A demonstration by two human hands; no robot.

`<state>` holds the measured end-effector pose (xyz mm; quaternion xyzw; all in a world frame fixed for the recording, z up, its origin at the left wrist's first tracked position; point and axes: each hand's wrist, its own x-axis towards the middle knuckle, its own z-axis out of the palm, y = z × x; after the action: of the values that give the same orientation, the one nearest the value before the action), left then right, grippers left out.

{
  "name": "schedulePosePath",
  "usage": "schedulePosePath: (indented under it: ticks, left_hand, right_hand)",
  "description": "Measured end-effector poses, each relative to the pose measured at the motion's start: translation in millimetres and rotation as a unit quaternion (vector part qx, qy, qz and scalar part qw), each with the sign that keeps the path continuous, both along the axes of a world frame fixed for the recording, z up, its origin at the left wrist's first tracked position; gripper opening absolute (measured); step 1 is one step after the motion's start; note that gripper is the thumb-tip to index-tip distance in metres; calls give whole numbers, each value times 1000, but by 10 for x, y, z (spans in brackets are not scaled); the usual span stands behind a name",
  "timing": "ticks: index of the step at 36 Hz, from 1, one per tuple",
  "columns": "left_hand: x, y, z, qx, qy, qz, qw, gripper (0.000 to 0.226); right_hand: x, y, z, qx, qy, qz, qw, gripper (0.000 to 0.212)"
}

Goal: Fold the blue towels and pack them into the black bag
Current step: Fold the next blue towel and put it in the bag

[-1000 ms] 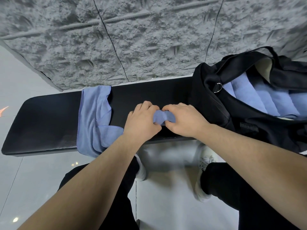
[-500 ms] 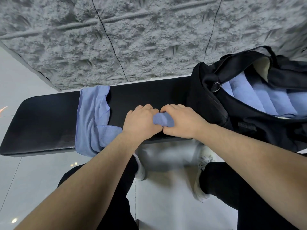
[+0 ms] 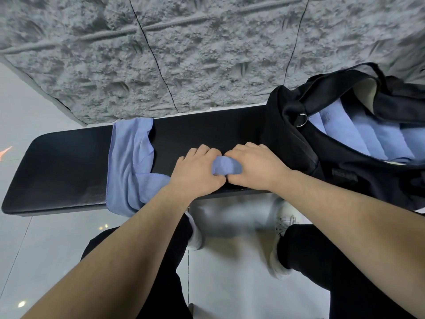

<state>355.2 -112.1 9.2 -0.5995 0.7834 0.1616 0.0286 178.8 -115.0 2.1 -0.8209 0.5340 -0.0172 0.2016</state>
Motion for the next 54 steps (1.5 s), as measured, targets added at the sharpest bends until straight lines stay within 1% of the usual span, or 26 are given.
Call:
schedulePosePath:
  ticks: [3, 10, 12, 14, 17, 20, 24, 27, 32, 35, 38, 42, 46, 48, 51, 53, 54]
  left_hand:
    - [36, 16, -12, -2, -16, -19, 1000, 62]
    - [13, -28, 6, -35, -15, -14, 999, 54]
    - [8, -32, 21, -38, -3, -8, 999, 55]
    - [11, -43, 41, -33, 25, 3, 999, 57]
    - [24, -57, 62, 8, 101, 42, 994, 51]
    - [30, -63, 75, 27, 133, 51, 989, 47]
    - [33, -51, 83, 21, 136, 18, 990, 52]
    - [20, -37, 68, -28, 136, -4, 990, 52]
    - [-83, 4, 75, -151, 118, 2, 981, 53]
    - [-200, 29, 106, -211, 113, 17, 971, 50]
    - [-322, 77, 169, -229, 150, 44, 961, 47]
    - [-436, 155, 294, -179, 261, 76, 946, 46]
    - [-515, 248, 394, -159, 327, 126, 923, 45]
    - [-559, 291, 425, -142, 349, 147, 915, 42]
    - [-667, 337, 489, -99, 385, 196, 896, 37]
    - [-765, 357, 553, -47, 426, 250, 868, 37]
    - [-816, 359, 592, -23, 449, 280, 848, 39]
  right_hand:
    - [-6, 0, -8, 8, -3, -8, 1000, 12]
    - [0, 0, -16, 14, -21, -15, 1000, 17]
    - [-3, 10, -19, 8, -29, -17, 999, 26]
    - [-8, 16, 2, -10, -32, -15, 999, 44]
    - [-12, 2, 40, -67, -14, -3, 998, 52]
    - [-8, -6, 42, -93, -2, 2, 996, 49]
    - [-27, 5, 38, -68, -2, -17, 998, 36]
    - [-66, 13, 65, -39, -11, -46, 998, 34]
    - [-153, 65, 155, 15, -69, -136, 988, 44]
    - [-207, 94, 232, 52, -136, -199, 969, 49]
    - [-227, 127, 299, 74, -217, -236, 944, 50]
    - [-218, 183, 419, 108, -313, -248, 910, 58]
    - [-211, 280, 532, 115, -335, -234, 905, 60]
    - [-221, 317, 563, 95, -322, -232, 913, 61]
    - [-245, 361, 550, 15, -255, -226, 940, 64]
    - [-243, 410, 535, -17, -237, -213, 948, 69]
    - [-237, 442, 542, -24, -235, -204, 950, 71]
